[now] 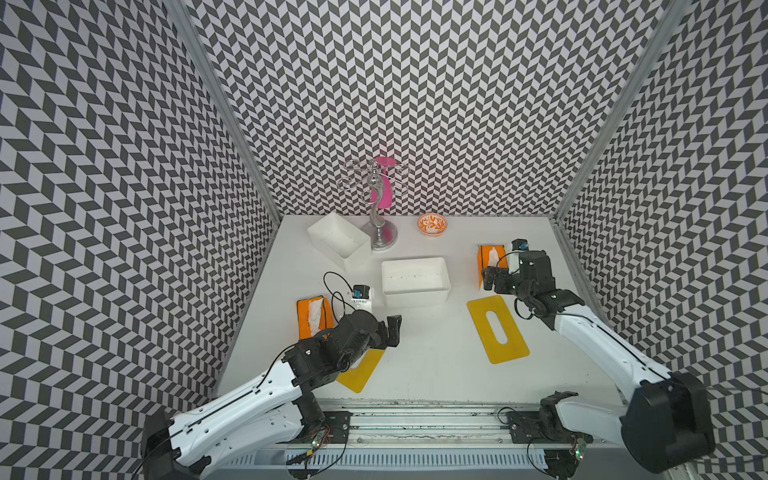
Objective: Put the tissue paper into the tissue box
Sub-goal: Pick up the paper towel from the center of the board.
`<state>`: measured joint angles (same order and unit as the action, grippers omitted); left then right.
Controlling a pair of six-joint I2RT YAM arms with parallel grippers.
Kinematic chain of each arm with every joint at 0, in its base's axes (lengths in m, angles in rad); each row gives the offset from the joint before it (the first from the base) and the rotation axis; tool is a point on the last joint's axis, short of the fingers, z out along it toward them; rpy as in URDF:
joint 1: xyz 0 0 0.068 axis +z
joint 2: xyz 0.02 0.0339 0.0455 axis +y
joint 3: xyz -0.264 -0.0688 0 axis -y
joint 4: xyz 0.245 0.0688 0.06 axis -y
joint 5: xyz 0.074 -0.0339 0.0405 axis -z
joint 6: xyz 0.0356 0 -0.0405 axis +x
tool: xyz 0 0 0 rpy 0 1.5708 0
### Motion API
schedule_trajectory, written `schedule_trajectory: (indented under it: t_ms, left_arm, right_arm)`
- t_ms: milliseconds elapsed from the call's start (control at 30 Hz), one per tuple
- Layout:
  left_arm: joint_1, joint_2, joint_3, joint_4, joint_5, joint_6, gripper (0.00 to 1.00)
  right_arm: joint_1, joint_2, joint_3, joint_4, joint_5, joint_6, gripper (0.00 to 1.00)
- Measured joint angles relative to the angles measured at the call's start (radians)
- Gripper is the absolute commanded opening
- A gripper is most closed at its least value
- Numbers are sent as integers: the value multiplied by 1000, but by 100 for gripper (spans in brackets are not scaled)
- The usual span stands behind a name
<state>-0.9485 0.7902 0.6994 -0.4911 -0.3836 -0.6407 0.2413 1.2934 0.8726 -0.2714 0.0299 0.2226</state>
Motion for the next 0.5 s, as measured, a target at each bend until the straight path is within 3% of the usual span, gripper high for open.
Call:
schedule_trajectory:
  t_ms: [200,500]
  left_arm:
    - [0,-119,45,-20,-90,132,100]
    - [0,-354,-85,-11,-176,205,100]
  right_arm:
    - [-34,204,135,-77,11,-63,100]
    - [-42,285,138,-117,75,-77,100]
